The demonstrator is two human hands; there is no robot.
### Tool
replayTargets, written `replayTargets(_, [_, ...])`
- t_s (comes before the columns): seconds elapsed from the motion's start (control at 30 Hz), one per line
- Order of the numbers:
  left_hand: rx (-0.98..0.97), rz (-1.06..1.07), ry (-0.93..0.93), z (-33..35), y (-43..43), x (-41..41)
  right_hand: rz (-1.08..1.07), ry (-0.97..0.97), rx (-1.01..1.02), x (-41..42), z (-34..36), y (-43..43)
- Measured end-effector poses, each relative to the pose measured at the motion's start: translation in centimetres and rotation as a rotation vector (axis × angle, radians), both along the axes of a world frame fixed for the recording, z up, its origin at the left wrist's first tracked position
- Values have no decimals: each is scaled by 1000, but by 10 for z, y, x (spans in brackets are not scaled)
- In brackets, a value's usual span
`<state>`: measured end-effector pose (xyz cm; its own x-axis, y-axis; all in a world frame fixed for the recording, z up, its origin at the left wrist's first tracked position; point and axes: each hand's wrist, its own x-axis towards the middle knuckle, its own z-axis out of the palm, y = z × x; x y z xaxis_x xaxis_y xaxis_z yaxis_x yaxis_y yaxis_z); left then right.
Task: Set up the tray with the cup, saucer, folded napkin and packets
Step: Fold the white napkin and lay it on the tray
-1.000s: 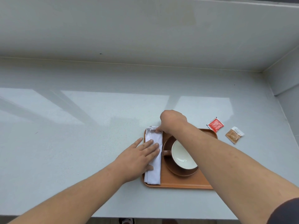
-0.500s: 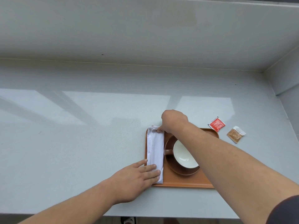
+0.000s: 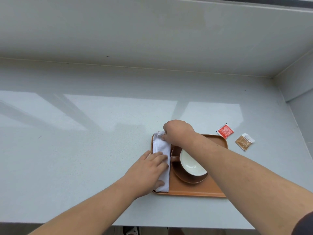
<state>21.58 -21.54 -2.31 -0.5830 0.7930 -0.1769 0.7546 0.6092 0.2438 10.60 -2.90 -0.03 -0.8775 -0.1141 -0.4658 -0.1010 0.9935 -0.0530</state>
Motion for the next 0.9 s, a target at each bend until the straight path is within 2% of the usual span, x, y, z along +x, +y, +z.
replayTargets(0.2, [-227,162,-56,1,10,-11,-35,-8,-22,-7,-3,-1])
replayTargets(0.53, [-310,130,-70,7,14,-15,-164,-63,3,-17,-13,-7])
replayTargets(0.63, [-265,14,-59,5,7,-13,-181,-75,1,-17,-15,-7])
replayTargets(0.73, [-135,-124,-59,-1,-2,1,-181,-84,9,-17,-16,-6])
replayTargets(0.83, [-9,-227,38,-8,-10,21,-183,-101,15,-19,-15,-5])
replayTargets(0.9, [40,-277,40,-14,-12,35,-186,-112,14,-21,-15,-5])
